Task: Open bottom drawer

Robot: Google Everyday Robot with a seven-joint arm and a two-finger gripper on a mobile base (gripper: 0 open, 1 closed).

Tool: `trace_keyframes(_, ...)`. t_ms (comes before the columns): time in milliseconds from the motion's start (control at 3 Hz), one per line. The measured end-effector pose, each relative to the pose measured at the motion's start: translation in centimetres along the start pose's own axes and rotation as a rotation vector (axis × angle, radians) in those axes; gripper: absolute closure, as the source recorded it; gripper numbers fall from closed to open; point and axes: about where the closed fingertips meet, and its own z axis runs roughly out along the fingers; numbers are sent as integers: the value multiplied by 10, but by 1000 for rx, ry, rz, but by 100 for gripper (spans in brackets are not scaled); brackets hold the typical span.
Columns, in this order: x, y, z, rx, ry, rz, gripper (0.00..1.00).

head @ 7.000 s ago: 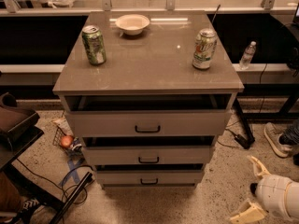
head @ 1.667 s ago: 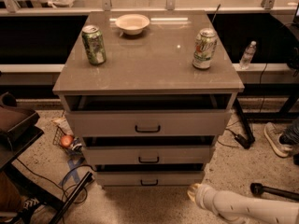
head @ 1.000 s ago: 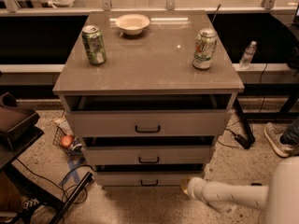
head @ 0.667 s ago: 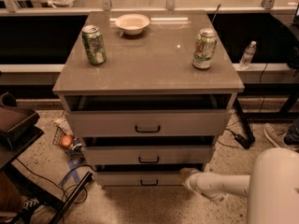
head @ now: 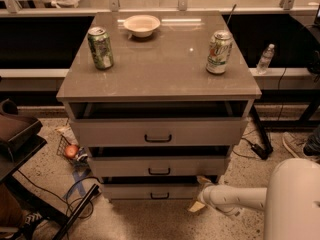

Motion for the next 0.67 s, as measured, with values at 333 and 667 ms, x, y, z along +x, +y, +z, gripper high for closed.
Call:
trace_keyframes(333,1,1,2,0,0,0,0)
trace_keyframes(667,1,1,2,0,0,0,0)
